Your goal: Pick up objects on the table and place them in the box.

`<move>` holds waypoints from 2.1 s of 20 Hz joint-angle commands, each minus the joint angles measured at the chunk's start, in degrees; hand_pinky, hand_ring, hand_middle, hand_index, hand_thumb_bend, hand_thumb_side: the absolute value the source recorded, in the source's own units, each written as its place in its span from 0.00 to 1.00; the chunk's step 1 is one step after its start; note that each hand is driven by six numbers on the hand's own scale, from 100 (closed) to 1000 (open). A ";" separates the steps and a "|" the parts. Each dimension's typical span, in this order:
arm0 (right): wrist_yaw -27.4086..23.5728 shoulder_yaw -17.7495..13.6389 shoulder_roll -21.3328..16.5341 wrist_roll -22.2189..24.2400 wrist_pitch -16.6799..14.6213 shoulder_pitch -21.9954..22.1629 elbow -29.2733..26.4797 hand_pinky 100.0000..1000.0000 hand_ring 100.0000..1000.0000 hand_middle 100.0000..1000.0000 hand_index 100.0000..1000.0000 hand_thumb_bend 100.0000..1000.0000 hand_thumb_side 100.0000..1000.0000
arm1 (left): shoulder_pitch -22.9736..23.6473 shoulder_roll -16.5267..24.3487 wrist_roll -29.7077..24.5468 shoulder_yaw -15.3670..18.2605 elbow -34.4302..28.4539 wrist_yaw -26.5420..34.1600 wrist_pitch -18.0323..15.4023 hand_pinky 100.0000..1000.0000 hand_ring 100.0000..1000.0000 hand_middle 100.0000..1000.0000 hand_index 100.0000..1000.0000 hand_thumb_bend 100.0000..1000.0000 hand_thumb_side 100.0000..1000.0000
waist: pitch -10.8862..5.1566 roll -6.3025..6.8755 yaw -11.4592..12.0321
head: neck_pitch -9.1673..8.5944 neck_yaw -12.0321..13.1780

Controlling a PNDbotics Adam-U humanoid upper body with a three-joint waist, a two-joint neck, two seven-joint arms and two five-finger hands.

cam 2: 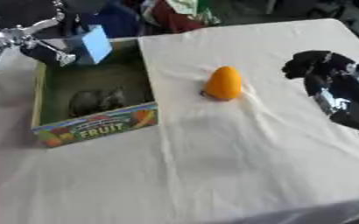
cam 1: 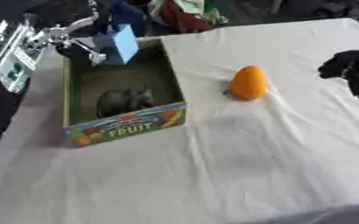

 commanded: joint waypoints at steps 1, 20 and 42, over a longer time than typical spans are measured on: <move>-0.33 -0.26 -0.95 0.22 -0.12 -0.54 -0.34 0.75 0.75 0.69 0.81 0.00 0.39 | -0.37 0.43 -0.49 -0.30 0.43 -0.37 -0.95 0.55 0.49 0.53 0.67 0.23 0.17 | -0.83 -0.18 0.08 | -0.25 0.13; 0.76 5.66 -15.39 0.44 -7.79 -10.44 8.04 0.74 0.76 0.70 0.81 0.00 0.06 | 15.60 8.22 16.52 6.84 -27.25 31.81 11.39 0.62 0.53 0.52 0.69 0.49 0.76 | -0.99 -1.12 4.12 | 0.12 -1.90; 26.89 13.89 -14.83 3.36 -20.30 -24.00 31.24 0.76 0.79 0.75 0.83 0.10 0.32 | 36.11 0.64 22.52 13.85 -43.07 48.30 17.25 0.61 0.50 0.50 0.69 0.31 0.89 | -1.38 -1.93 9.49 | 2.38 -3.00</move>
